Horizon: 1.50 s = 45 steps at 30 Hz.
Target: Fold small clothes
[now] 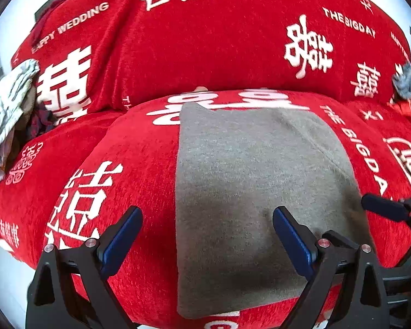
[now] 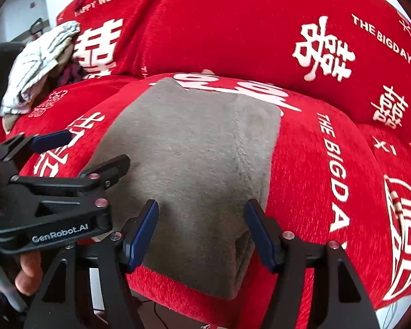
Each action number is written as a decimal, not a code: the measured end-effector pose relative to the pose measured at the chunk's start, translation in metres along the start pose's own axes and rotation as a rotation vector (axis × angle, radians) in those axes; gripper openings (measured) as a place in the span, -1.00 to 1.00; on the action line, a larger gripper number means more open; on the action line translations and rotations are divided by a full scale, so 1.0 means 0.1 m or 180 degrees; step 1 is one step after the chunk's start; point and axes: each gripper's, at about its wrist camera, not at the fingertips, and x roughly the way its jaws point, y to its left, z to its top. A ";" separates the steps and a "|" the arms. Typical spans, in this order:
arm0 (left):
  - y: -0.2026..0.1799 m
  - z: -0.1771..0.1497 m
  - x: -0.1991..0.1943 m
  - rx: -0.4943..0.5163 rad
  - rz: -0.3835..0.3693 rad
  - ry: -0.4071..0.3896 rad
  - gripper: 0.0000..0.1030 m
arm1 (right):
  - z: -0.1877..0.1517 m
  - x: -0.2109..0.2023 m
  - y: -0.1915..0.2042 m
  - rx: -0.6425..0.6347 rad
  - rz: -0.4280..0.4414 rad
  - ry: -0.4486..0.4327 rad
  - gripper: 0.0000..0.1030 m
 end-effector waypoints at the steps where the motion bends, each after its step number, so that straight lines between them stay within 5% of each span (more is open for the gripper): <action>1: 0.02 -0.01 -0.01 -0.0069 0.0001 -0.0025 0.88 | 0.01 0.00 0.00 0.0024 -0.0019 -0.0006 0.35; 12: 0.08 -0.05 -0.07 -0.0189 -0.0002 -0.0096 0.88 | 0.03 -0.01 0.06 -0.0009 -0.0126 -0.0019 0.35; 17: 0.15 -0.03 -0.02 -0.0324 -0.0201 0.0048 0.88 | 0.07 -0.03 0.11 -0.0078 -0.0089 -0.0066 0.35; 26: 0.15 -0.09 -0.05 -0.0221 -0.0023 -0.0029 0.88 | 0.16 0.34 0.17 -0.0148 0.0087 0.0093 0.47; 41: 0.12 -0.07 -0.22 -0.0189 -0.0262 -0.0102 0.88 | 0.02 0.00 0.22 -0.0220 -0.0266 -0.0056 0.47; 45: 0.09 -0.09 -0.30 -0.0185 -0.0032 -0.0214 0.88 | 0.01 -0.06 0.17 -0.0135 -0.0247 -0.0088 0.48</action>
